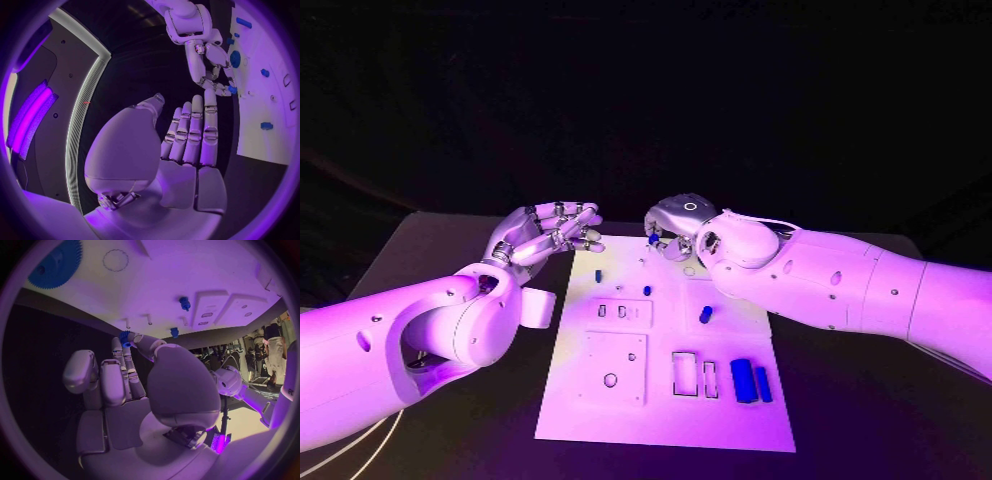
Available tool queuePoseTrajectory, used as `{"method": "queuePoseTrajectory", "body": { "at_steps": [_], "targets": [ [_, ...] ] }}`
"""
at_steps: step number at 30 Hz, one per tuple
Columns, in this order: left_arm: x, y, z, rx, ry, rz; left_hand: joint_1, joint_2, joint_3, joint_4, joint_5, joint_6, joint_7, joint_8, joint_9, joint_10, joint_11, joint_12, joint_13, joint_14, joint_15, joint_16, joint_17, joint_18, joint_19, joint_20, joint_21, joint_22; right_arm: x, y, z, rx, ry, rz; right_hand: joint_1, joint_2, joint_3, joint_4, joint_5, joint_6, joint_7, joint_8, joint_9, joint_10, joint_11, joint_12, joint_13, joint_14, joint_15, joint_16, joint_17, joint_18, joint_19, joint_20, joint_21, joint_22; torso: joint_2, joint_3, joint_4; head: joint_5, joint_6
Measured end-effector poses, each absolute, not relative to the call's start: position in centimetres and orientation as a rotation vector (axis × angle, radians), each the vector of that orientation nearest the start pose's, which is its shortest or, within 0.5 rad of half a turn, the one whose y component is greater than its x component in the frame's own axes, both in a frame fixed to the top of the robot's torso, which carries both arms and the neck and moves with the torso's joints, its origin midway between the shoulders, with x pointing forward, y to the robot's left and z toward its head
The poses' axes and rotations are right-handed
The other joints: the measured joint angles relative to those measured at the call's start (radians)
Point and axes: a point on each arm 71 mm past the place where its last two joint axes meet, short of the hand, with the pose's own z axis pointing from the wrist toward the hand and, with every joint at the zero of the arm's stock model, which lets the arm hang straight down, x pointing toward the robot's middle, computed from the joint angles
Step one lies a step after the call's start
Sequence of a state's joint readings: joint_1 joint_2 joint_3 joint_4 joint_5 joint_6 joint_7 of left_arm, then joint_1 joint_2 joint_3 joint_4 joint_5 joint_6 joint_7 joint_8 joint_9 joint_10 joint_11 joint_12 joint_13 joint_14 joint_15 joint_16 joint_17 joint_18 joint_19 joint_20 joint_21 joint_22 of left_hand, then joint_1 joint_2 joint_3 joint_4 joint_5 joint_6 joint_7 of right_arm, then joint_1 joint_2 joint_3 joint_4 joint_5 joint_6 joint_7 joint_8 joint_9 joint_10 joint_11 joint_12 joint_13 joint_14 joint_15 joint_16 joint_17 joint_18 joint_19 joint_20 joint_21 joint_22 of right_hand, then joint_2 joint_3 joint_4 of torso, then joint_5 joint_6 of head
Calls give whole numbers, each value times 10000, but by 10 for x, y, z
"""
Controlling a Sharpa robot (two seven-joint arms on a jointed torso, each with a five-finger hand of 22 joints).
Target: Assemble the parts on the task board
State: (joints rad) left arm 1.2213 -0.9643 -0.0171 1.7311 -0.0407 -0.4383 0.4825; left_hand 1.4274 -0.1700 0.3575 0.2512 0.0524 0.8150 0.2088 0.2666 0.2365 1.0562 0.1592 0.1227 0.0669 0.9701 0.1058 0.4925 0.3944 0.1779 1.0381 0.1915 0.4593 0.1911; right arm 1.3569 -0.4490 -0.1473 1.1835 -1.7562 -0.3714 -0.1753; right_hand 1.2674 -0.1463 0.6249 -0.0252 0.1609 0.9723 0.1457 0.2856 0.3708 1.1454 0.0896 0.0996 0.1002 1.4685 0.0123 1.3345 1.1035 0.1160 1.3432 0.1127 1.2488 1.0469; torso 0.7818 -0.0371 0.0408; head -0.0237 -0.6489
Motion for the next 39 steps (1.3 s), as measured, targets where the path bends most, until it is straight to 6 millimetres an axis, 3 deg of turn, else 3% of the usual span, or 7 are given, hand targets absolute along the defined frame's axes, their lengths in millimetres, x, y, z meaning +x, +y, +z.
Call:
{"method": "queuePoseTrajectory", "body": {
  "at_steps": [14,22,27,39],
  "targets": [
    [456,213,-134,-10003,12792,-15822,0,0,0,0,0,0,0,0,0,0,0,0,0,0,0,0,20,0,0,0,5,11,554,-81,-149,-4959,14072,4367,0,0,0,0,0,-18,15,-28,15,-1,0,-1,-6,0,0,7,8,-32,0,0,2,9,174,-31,46,-38,49],
    [456,213,-133,-9993,12775,-15835,0,0,0,0,0,0,0,0,0,0,0,0,0,0,0,0,19,1,0,0,5,10,554,-80,-146,-4888,13954,4486,0,0,0,0,1,-47,52,8,3,-1,1,-1,-16,0,0,7,7,-30,-1,0,1,-3,267,-37,81,-20,-5],
    [457,213,-133,-9993,12766,-15830,0,0,0,0,0,0,0,0,1,0,0,0,0,0,0,0,18,0,0,0,5,10,553,-80,-147,-4868,13931,4553,0,0,0,0,1,-45,80,3,6,-2,2,-15,-28,0,0,6,6,-28,-1,0,1,-16,278,-51,87,-8,-28],
    [457,214,-133,-10001,12745,-15793,0,0,0,0,0,1,0,0,1,0,0,0,0,0,0,1,20,1,0,0,5,9,552,-83,-148,-4826,13928,4602,-1,-1,29,29,-1,-62,96,-18,35,-2,2,-18,-39,0,0,6,-8,-22,-1,1,0,-46,281,-41,84,46,-81]
  ]
}}
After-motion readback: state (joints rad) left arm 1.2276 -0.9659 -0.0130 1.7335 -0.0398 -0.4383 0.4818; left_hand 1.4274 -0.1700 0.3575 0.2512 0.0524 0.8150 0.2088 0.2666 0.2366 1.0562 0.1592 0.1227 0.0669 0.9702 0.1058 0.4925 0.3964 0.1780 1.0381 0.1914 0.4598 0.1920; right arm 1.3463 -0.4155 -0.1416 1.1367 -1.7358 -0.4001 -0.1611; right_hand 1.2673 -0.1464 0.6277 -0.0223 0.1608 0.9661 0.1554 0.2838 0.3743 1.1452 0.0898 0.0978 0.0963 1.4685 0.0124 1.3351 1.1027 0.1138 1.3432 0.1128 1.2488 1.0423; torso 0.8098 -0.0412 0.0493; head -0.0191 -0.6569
